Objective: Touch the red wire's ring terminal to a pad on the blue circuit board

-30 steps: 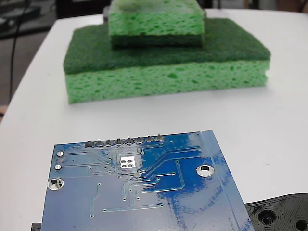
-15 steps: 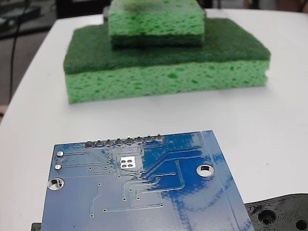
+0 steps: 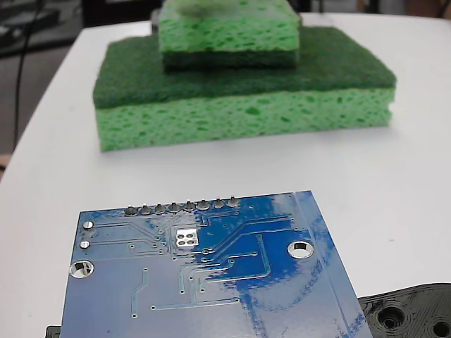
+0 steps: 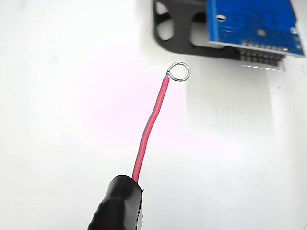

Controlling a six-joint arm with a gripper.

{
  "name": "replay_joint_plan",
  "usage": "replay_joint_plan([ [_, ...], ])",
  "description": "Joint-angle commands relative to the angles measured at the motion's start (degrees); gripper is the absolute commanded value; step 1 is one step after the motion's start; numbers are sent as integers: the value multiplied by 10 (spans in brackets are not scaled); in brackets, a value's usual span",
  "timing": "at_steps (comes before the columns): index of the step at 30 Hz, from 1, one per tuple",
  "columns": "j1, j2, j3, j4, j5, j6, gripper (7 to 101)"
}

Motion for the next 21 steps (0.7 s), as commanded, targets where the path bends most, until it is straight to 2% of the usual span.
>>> replay_joint_plan([
  [1,-20,2,-9,14,9,14,1003],
  [12,-30,2,29,15,-2,16,1003],
  [21,-34,2,30,12,25,31,1003],
])
